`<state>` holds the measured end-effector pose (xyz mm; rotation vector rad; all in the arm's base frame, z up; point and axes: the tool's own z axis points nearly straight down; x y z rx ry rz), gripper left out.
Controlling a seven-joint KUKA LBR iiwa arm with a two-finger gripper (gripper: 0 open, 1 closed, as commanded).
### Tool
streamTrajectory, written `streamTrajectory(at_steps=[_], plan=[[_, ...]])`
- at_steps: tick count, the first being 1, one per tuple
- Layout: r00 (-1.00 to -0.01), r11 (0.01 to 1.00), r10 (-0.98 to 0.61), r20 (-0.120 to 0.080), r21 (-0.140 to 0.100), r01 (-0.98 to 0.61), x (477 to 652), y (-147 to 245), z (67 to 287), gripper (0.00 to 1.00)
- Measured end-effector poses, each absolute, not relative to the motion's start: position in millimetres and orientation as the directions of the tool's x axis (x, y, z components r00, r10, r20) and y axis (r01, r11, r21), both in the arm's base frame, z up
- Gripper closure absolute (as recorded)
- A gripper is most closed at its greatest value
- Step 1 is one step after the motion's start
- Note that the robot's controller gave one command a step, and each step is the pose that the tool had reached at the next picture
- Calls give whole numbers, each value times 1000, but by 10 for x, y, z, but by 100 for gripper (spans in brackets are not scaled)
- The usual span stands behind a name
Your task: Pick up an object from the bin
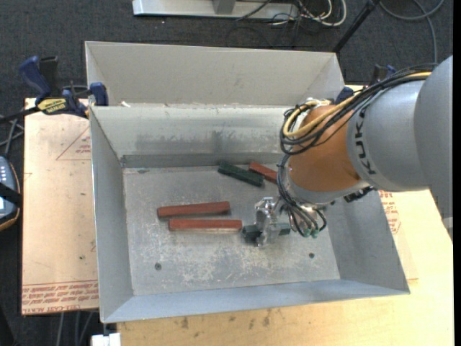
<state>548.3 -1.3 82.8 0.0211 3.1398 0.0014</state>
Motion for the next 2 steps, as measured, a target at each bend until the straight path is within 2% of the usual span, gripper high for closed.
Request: streamTrajectory(at_steps=[1,2], plan=[[-1000,1000,13,-2,1,13,5482,-14,828,100],[-1000,1000,-13,-2,0,-13,5283,-97,2166,100]])
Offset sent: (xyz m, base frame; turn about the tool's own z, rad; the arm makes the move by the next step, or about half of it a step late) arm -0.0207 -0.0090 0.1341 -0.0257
